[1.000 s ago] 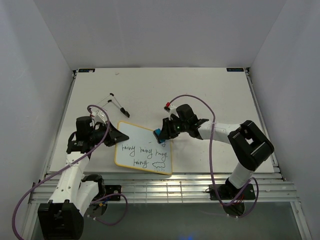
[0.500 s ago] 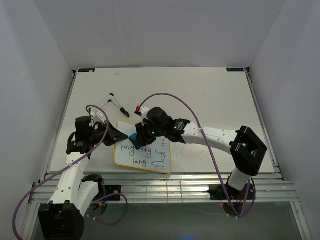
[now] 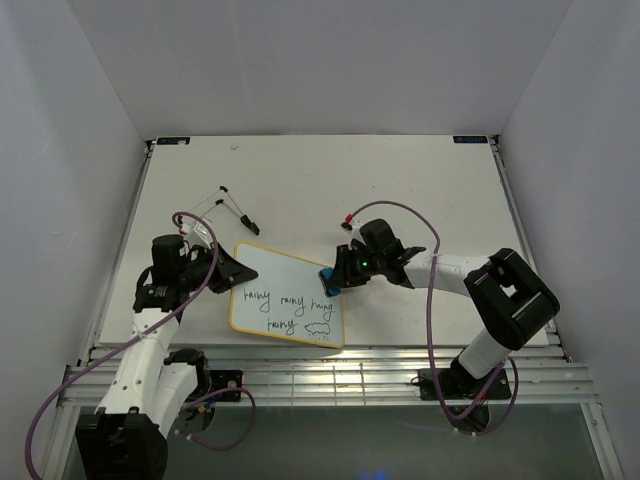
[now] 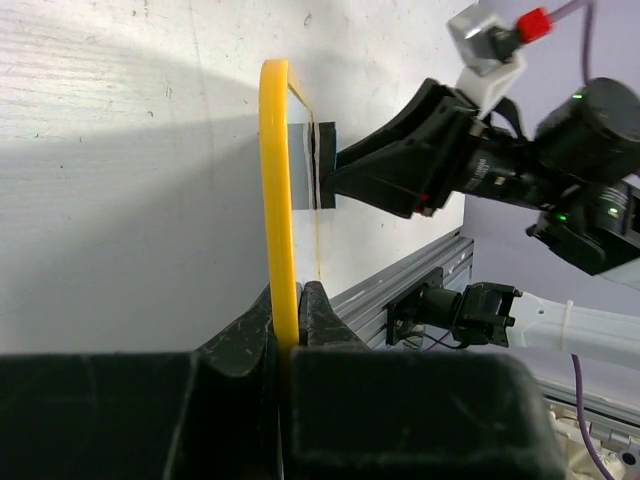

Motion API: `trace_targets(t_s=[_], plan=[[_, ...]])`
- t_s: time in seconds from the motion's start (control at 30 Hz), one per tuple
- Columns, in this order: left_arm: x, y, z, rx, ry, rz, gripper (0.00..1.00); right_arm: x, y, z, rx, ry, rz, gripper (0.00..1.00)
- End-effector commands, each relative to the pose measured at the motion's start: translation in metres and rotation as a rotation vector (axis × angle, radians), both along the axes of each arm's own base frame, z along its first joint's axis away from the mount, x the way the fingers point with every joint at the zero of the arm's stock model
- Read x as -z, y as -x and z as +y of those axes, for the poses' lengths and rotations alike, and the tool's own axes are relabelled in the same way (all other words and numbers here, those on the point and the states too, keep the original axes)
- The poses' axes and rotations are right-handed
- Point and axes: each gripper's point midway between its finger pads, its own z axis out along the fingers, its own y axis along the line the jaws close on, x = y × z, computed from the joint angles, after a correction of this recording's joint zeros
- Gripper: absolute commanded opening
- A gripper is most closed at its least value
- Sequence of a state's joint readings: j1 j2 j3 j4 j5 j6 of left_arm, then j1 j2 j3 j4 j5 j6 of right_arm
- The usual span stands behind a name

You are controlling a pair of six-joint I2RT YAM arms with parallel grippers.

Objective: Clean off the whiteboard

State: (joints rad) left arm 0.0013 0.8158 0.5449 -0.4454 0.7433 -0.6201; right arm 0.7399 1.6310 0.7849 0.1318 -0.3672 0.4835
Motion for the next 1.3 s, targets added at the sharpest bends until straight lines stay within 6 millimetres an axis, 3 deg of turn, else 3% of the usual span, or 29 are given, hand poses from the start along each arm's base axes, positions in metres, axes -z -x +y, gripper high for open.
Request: trace_targets(t_s=[0.0,0.07,0.17,0.27,0.4,0.53,0.63,0.73,0.87,0.97,1.07,1.1,1.17,1.2,1.27], plan=[[-0.041,-0.012,-0.006,0.083,-0.057,-0.313,0.0,0.111,0.071,-0.116,0.056,0.463,0.285,0.08],[-0.041,-0.012,-0.005,0.078,-0.061,-0.315,0.0,0.114,0.068,-0.123,0.076,0.462,0.305,0.08],[-0.041,-0.012,-0.006,0.082,-0.058,-0.315,0.0,0.112,0.063,-0.117,0.07,0.446,0.306,0.08],[-0.04,-0.01,-0.008,0.099,-0.047,-0.309,0.0,0.096,0.05,-0.088,0.015,0.359,0.28,0.08],[-0.038,-0.009,-0.011,0.124,-0.032,-0.304,0.0,0.054,0.026,-0.033,-0.075,0.207,0.176,0.08],[-0.035,-0.007,-0.014,0.15,-0.014,-0.286,0.0,0.017,0.007,0.007,-0.137,0.084,0.136,0.08],[-0.033,-0.007,-0.014,0.149,-0.013,-0.28,0.0,-0.008,0.003,0.041,-0.206,0.029,0.084,0.08],[-0.033,-0.008,-0.015,0.151,-0.01,-0.278,0.0,-0.023,0.002,0.071,-0.269,-0.013,0.042,0.08],[-0.033,-0.008,-0.015,0.148,-0.011,-0.278,0.0,-0.025,0.001,0.09,-0.319,-0.018,0.028,0.08],[-0.033,-0.008,-0.014,0.144,-0.013,-0.278,0.0,-0.019,0.004,0.088,-0.331,0.007,0.017,0.08],[-0.032,-0.009,-0.013,0.136,-0.017,-0.274,0.0,0.0,-0.004,0.064,-0.263,0.1,0.009,0.08],[-0.031,-0.009,-0.013,0.132,-0.02,-0.27,0.0,0.021,-0.006,0.042,-0.216,0.17,0.028,0.08],[-0.034,-0.009,-0.012,0.128,-0.023,-0.281,0.0,0.041,-0.009,0.011,-0.135,0.275,0.048,0.08],[-0.034,-0.01,-0.011,0.119,-0.028,-0.284,0.0,0.057,-0.001,-0.013,-0.1,0.333,0.093,0.08],[-0.036,-0.011,-0.01,0.105,-0.033,-0.291,0.0,0.06,0.007,-0.032,-0.072,0.372,0.083,0.08]])
